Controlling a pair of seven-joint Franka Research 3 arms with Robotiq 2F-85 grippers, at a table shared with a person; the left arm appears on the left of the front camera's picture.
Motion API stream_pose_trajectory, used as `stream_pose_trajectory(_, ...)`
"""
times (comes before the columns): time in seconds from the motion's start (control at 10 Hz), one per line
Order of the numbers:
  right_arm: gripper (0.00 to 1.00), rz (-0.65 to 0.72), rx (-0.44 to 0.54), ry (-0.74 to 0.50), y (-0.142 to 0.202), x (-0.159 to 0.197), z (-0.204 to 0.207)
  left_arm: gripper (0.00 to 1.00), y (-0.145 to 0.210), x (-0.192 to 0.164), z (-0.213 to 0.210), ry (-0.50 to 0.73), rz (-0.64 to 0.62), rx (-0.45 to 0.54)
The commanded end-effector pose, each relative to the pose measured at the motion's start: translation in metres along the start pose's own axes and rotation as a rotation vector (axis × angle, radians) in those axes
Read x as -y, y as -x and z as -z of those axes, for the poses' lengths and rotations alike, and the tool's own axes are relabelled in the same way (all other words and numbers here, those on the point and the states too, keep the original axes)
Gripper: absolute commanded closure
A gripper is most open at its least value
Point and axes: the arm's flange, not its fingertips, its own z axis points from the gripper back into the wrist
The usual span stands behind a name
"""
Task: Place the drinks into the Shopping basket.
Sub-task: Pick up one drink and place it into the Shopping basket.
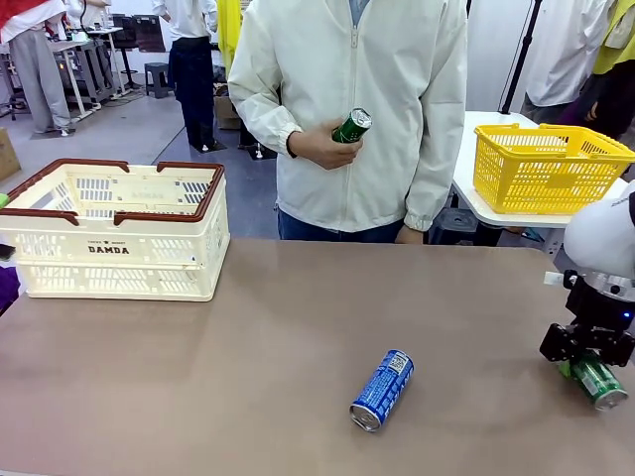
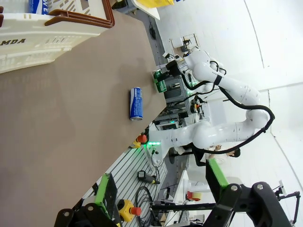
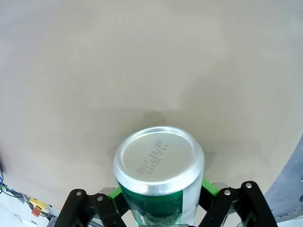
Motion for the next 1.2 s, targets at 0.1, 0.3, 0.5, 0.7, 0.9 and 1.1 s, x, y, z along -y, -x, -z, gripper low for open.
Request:
stream_pose_trajectory(0.1, 1.00, 0.014, 0.020, -0.047, 0.009, -0.008, -0.033, 0.00, -0.001, 0.003, 0.001, 0.019, -0.008, 0.010)
stream_pose_trajectory(0.3, 1.00, 0.048, 0.046, -0.066, 0.026, -0.016, -0.080, 0.00, -0.001, 0.003, 0.001, 0.019, -0.008, 0.010)
stream_pose_trajectory(0.5, 1.00, 0.102, 0.077, -0.068, 0.069, -0.029, -0.152, 0.00, -0.001, 0.003, 0.001, 0.019, -0.008, 0.010)
stream_pose_trajectory(0.7, 1.00, 0.151, 0.129, -0.081, 0.110, -0.045, -0.201, 0.00, -0.001, 0.003, 0.001, 0.019, -0.008, 0.010)
stream_pose_trajectory(0.9, 1.00, 0.226, 0.120, -0.211, 0.117, -0.037, -0.204, 0.00, -0.001, 0.003, 0.001, 0.019, -0.008, 0.010)
stream_pose_trajectory(1.1, 1.00, 0.118, 0.127, -0.093, 0.118, -0.042, -0.205, 0.00, -0.001, 0.003, 0.001, 0.019, -0.008, 0.010)
